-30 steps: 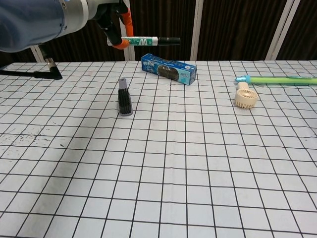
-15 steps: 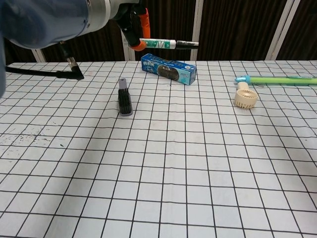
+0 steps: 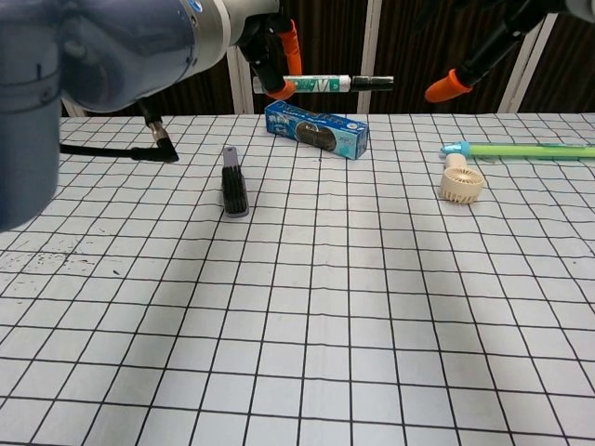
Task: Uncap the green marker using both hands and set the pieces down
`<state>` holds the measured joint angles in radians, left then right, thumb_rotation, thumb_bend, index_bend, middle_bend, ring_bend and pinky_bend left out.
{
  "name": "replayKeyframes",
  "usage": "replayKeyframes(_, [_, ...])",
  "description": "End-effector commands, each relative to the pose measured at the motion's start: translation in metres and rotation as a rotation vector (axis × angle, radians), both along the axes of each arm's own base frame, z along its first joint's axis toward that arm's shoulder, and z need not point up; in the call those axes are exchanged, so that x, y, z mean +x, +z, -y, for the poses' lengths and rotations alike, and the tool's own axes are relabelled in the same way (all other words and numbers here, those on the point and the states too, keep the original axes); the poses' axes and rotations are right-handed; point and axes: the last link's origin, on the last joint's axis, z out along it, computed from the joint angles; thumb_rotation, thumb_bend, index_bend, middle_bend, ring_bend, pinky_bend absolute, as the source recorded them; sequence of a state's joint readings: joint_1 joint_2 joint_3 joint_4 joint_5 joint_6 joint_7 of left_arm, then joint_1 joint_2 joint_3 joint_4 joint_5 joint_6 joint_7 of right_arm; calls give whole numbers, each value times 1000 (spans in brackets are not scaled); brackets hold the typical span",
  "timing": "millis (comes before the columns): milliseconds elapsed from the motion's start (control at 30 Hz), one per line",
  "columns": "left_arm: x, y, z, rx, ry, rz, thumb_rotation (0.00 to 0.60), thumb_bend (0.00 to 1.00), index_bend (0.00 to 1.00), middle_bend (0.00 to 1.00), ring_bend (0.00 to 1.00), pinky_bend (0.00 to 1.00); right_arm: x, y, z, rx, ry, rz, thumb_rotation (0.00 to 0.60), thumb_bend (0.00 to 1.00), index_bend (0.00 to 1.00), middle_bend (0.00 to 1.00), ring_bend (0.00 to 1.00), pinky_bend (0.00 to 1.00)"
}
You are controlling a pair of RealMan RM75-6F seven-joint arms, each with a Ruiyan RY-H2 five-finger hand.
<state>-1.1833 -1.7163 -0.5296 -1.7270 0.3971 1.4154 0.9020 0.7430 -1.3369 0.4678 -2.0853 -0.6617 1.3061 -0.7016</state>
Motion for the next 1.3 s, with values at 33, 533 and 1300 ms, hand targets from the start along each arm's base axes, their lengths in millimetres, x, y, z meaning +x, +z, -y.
replayKeyframes(33, [1,-2,0,-10,-2,30,600,567,602,164,0,0,10,-8,7,-2,-20,-3,600,195,349,82,104,15])
replayKeyframes(533, [3,-11,-1,-17,-8,20,600,567,603,165,0,0,16,-17,15,-9,-84,6,600,259,485,82,119,16])
replayKeyframes(1300, [11,-24,-4,-27,-24,52,600,568,612,175,0,0,15,-30,21,10,-108,2,600,275,522,82,124,16])
